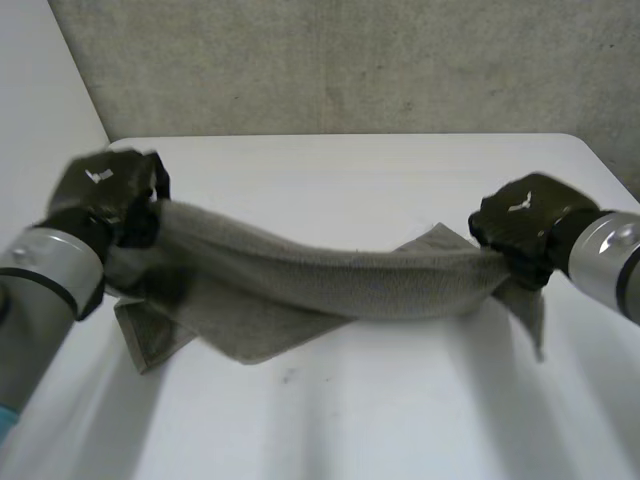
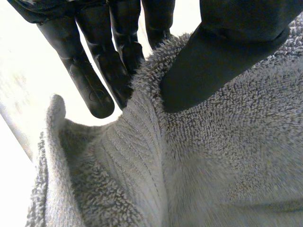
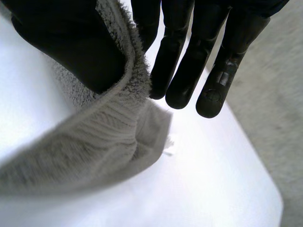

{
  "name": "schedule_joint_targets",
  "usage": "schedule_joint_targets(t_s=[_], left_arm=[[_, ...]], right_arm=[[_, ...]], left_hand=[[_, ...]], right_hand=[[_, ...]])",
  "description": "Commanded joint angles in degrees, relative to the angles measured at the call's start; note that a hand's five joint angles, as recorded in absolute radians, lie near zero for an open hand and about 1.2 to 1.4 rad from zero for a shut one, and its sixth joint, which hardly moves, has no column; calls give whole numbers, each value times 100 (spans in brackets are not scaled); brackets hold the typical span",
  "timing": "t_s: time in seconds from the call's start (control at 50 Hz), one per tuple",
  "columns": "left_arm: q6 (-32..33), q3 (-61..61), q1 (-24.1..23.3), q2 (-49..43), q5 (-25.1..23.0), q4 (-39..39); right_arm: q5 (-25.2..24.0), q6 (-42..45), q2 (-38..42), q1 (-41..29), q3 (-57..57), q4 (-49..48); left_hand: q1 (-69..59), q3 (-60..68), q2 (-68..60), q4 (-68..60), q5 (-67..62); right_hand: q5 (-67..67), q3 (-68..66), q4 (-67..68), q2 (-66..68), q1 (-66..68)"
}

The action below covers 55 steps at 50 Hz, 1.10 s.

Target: Fold the towel.

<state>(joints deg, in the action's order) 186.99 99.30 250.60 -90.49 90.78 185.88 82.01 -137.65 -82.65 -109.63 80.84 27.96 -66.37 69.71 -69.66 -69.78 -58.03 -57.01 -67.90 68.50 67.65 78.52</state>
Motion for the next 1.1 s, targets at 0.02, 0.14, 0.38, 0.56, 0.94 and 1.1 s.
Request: schedule_joint_targets(t_s=[0.02, 0.14, 0.38, 0.56, 0.94, 1.1], left_arm=[[188, -86, -11, -1164, 1, -25], [539, -629, -46, -1997, 1, 45], [313, -3852, -72, -2535, 62, 500], [-585, -4481, -55, -1919, 80, 1477], [-436, -174, 183, -1867, -649, 1504], [707, 863, 174, -1999, -948, 1768]], right_arm=[[-36, -86, 1082, -50, 47, -220], [-45, -323, 2285, -67, -522, -1097], [280, -1625, 2350, -6, -2564, -2998], [210, -2003, 751, -15, -1765, -5267], [-775, -1327, 1707, 442, -26, -2347], [-845, -1247, 2174, 547, 801, -2453]], left_hand=[[-1363, 1029, -1034, -1022, -1197], [-1363, 1029, -1034, -1022, -1197], [-1363, 1029, -1034, -1022, -1197], [-1363, 1029, -1034, -1022, -1197], [-1096, 763, -767, -755, -930], [-709, 376, -380, -368, -543]], right_hand=[[-1299, -1210, 1150, 1235, 148], [-1299, -1210, 1150, 1235, 148], [-1299, -1210, 1150, 1235, 148], [-1299, -1210, 1150, 1235, 148], [-1299, -1210, 1150, 1235, 148], [-1299, -1210, 1150, 1235, 148]])
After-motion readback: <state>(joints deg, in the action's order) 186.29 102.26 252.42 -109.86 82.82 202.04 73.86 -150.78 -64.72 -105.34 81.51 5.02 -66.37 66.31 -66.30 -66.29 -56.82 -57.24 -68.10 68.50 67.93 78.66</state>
